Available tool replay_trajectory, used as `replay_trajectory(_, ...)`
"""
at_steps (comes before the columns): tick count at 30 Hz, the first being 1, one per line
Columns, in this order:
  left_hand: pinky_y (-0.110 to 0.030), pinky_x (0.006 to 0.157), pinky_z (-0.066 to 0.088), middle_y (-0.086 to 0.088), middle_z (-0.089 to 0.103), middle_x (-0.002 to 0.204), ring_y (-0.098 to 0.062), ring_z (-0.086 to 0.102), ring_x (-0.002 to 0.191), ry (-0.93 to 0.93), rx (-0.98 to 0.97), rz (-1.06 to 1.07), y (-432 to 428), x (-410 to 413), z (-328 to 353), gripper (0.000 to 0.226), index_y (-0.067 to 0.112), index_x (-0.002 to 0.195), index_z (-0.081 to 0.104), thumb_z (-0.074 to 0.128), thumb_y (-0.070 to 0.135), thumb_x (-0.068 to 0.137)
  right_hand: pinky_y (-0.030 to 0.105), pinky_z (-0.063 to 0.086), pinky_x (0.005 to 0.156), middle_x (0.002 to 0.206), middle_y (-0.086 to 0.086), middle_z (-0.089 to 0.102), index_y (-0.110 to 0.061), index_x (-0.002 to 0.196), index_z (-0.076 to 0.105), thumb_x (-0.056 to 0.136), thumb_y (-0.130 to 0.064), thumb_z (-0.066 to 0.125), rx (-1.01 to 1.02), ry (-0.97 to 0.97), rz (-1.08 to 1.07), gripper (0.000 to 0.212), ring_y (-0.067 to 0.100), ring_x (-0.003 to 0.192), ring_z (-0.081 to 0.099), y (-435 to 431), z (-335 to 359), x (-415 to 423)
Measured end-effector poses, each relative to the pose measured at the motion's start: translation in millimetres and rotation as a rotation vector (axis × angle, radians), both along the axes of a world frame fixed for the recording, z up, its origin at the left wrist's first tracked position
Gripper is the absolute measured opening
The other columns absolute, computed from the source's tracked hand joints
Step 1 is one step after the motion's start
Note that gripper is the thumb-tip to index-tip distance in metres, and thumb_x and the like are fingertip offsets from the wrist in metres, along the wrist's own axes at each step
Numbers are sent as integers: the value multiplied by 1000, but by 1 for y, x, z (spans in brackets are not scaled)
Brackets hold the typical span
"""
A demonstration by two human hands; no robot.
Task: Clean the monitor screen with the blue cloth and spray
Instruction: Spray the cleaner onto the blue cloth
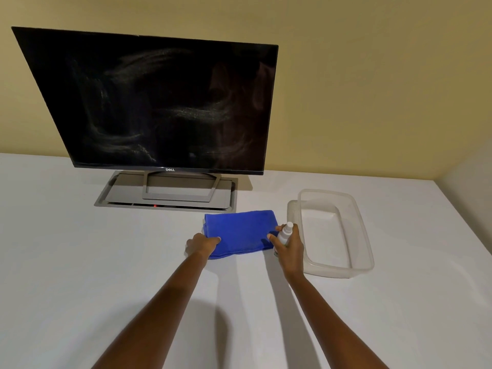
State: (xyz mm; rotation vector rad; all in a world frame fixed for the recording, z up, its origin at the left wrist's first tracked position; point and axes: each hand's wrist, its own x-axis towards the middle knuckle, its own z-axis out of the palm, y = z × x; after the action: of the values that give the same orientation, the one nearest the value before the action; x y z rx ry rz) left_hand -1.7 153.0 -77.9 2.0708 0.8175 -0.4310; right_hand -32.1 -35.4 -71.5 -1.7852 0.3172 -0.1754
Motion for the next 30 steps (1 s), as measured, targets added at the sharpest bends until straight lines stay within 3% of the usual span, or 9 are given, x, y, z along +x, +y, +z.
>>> replay_trajectory(6,-40,88,48,-24,57,119,-37,56,108,-107,-92,4,-3,0,3,42,-5,118,46,55,22,88,19,48,71,99,8,59,-1,107,48,83,-6,66,-12,13,31,31,19,88,58,-1,-6,-6)
replay_trajectory(9,-44,90,49,-25,56,120,-38,56,108,-138,-146,19,-4,-1,4,42,-5,121,43,54,21,89,6,49,64,100,7,58,-1,109,46,83,-4,65,-16,5,37,33,17,87,57,-1,-8,-10)
replay_trajectory(11,-45,88,50,-25,56,120,-39,57,107,-167,-178,35,-6,-2,6,41,-5,121,42,53,19,90,5,48,65,102,5,56,-2,112,45,83,-1,65,-3,9,41,36,16,87,57,-1,-10,-12)
replay_trajectory(16,-33,71,45,-25,56,119,-35,57,97,-271,-194,41,-8,-2,16,38,-5,120,41,51,17,91,29,45,86,112,7,52,-2,124,42,83,6,62,22,83,29,47,23,102,54,-3,-17,-18)
replay_trajectory(19,-25,59,43,-26,56,117,-28,54,88,-334,-216,49,-6,0,23,37,-5,119,41,51,15,91,27,42,87,119,9,50,-4,129,39,81,8,62,11,99,11,55,21,105,51,-3,-21,-25)
replay_trajectory(22,-27,61,44,-23,56,116,-26,52,88,-381,-241,75,-4,1,32,36,-3,121,40,50,16,91,27,40,92,130,13,48,-1,136,34,80,9,63,2,113,-10,64,23,112,49,-3,-24,-31)
replay_trajectory(26,-22,58,42,-15,52,102,-25,51,88,-429,-282,102,-3,-1,46,37,-3,121,40,50,16,91,36,31,111,146,13,38,-1,141,29,82,5,63,-21,184,-27,68,28,134,37,-2,-29,-43)
replay_trajectory(30,-23,61,43,-10,49,100,-24,50,90,-477,-355,140,-2,-7,60,36,-2,121,41,50,15,91,28,28,108,147,14,35,-1,141,28,86,2,59,-65,208,-34,63,27,137,33,1,-31,-61)
